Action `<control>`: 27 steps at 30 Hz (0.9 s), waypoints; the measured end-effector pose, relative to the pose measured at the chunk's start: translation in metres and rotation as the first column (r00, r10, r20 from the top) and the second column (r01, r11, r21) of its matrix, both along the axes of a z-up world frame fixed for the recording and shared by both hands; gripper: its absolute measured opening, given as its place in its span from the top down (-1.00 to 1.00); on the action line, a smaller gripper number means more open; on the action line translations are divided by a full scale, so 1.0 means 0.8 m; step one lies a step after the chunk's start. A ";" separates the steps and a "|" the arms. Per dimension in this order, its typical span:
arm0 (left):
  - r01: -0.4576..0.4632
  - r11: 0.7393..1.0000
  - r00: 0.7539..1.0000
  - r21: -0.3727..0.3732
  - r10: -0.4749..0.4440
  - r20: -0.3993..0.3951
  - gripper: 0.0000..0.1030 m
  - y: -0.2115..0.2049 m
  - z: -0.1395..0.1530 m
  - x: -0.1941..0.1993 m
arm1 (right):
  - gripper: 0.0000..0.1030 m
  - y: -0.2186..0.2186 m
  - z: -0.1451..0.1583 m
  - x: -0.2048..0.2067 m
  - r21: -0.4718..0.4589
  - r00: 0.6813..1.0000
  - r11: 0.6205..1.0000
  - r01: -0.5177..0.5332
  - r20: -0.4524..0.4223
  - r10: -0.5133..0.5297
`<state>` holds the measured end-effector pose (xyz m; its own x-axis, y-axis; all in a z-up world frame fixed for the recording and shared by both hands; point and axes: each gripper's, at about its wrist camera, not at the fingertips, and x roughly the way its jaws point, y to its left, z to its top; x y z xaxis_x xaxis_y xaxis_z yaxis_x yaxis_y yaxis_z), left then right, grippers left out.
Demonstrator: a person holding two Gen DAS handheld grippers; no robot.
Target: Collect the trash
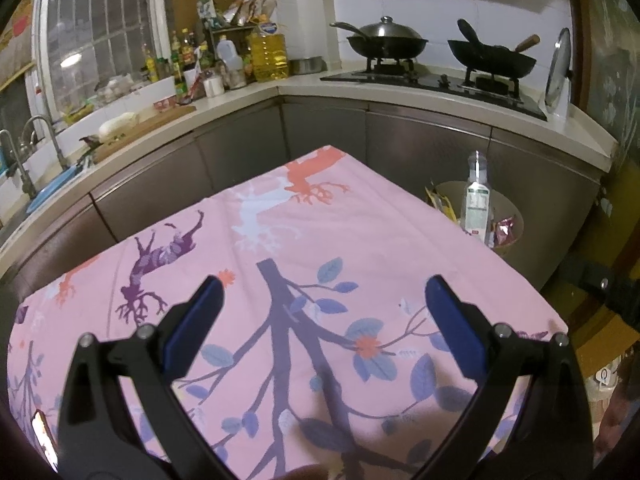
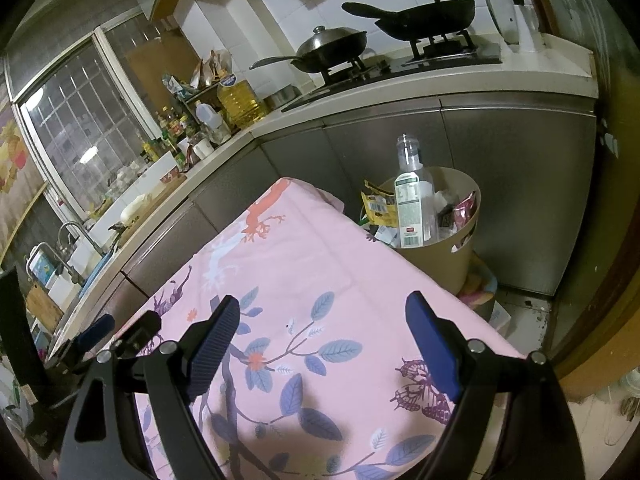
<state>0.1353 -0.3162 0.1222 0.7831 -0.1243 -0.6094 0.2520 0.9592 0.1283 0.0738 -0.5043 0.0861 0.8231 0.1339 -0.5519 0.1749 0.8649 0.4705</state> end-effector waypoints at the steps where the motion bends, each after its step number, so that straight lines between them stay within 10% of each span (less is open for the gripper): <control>1: 0.005 1.000 1.000 0.005 -0.005 -0.002 -0.88 -0.002 -0.001 -0.001 | -0.60 -0.002 0.001 0.000 0.002 1.000 1.000 0.002 0.002 -0.002; 27: 0.026 0.999 1.000 0.029 -0.026 -0.016 -0.88 -0.015 -0.010 -0.001 | -0.60 -0.011 0.000 0.000 0.014 1.000 1.000 0.011 0.010 -0.011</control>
<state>0.1342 -0.3285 0.1142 0.7703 -0.1261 -0.6251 0.2788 0.9482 0.1523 0.0737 -0.5129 0.0860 0.8300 0.1323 -0.5418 0.1794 0.8565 0.4839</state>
